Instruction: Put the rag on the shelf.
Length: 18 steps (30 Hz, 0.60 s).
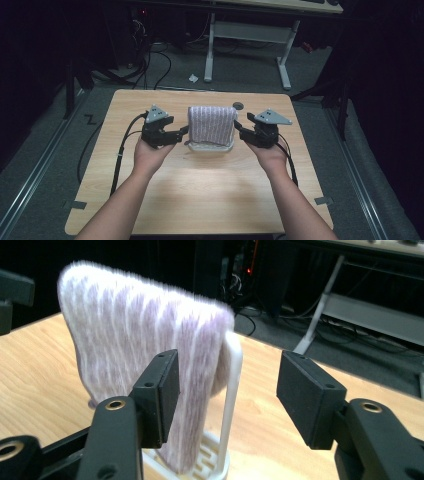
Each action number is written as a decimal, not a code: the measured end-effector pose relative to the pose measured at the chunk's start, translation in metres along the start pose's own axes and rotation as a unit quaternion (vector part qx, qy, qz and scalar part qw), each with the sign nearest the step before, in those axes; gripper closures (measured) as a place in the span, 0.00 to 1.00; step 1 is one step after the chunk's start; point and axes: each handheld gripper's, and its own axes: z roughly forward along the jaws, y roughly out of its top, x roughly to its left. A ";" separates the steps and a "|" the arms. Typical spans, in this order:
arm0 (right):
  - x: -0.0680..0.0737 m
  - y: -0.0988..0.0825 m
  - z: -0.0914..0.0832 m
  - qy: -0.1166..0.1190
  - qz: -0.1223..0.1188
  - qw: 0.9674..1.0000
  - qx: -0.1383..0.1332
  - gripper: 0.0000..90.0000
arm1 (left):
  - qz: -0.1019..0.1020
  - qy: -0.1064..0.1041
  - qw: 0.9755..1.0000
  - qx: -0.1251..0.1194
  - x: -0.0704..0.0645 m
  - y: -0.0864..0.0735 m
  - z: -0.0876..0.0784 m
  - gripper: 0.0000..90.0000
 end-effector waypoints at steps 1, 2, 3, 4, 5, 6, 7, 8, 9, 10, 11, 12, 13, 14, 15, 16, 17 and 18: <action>0.000 -0.005 0.000 0.003 0.000 1.000 0.003 0.47 | -0.001 -0.004 1.000 0.008 0.000 -0.007 0.002 0.35; 0.001 -0.010 -0.001 0.004 0.000 1.000 0.003 0.47 | -0.002 -0.012 1.000 0.017 -0.001 -0.015 0.003 0.35; 0.002 -0.016 -0.001 0.005 0.003 1.000 0.012 0.46 | -0.005 -0.033 0.999 0.028 -0.001 -0.023 0.005 0.38; 0.003 -0.030 -0.003 0.011 0.012 1.000 0.016 0.46 | -0.005 -0.064 0.996 0.055 -0.003 -0.041 0.008 0.40; 0.003 -0.030 -0.003 0.011 0.012 1.000 0.016 0.46 | -0.005 -0.064 0.996 0.055 -0.003 -0.041 0.008 0.39; 0.003 -0.038 -0.004 0.012 0.016 1.000 0.020 0.46 | 0.003 -0.066 0.996 0.064 -0.006 -0.051 0.007 0.39; 0.004 -0.046 -0.006 0.010 0.018 0.999 0.025 0.46 | 0.004 -0.069 0.995 0.071 -0.008 -0.061 0.006 0.38; 0.006 -0.064 -0.010 0.009 0.020 0.999 0.033 0.46 | 0.003 -0.072 0.994 0.083 -0.011 -0.081 0.003 0.36; 0.006 -0.064 -0.010 0.009 0.020 0.999 0.033 0.46 | 0.003 -0.072 0.994 0.083 -0.011 -0.081 0.003 0.35; 0.009 -0.083 -0.015 0.003 0.022 0.999 0.041 0.45 | 0.008 -0.070 0.993 0.092 -0.012 -0.090 0.000 0.35; 0.009 -0.083 -0.015 0.003 0.022 0.999 0.041 0.45 | 0.013 -0.069 0.993 0.096 -0.014 -0.098 -0.003 0.35; 0.011 -0.092 -0.018 0.000 0.024 0.999 0.044 0.45 | 0.015 -0.070 0.992 0.101 -0.015 -0.106 -0.007 0.35; 0.013 -0.099 -0.021 0.001 0.031 0.998 0.050 0.44 | 0.014 -0.072 0.992 0.100 -0.015 -0.113 -0.012 0.35; 0.016 -0.113 -0.029 0.003 0.042 0.998 0.055 0.43 | 0.011 -0.077 0.992 0.100 -0.015 -0.119 -0.018 0.35; 0.016 -0.113 -0.029 0.003 0.042 0.998 0.055 0.43 | 0.010 -0.081 0.992 0.101 -0.015 -0.124 -0.025 0.35; 0.018 -0.118 -0.033 0.003 0.047 0.997 0.058 0.42 | 0.014 -0.080 0.992 0.096 -0.015 -0.129 -0.033 0.34; 0.024 -0.130 -0.044 -0.003 0.046 0.997 0.060 0.42 | 0.015 -0.078 0.993 0.089 -0.016 -0.134 -0.042 0.34; 0.026 -0.138 -0.051 -0.004 0.041 0.997 0.060 0.43 | 0.010 -0.077 0.994 0.077 -0.017 -0.141 -0.052 0.34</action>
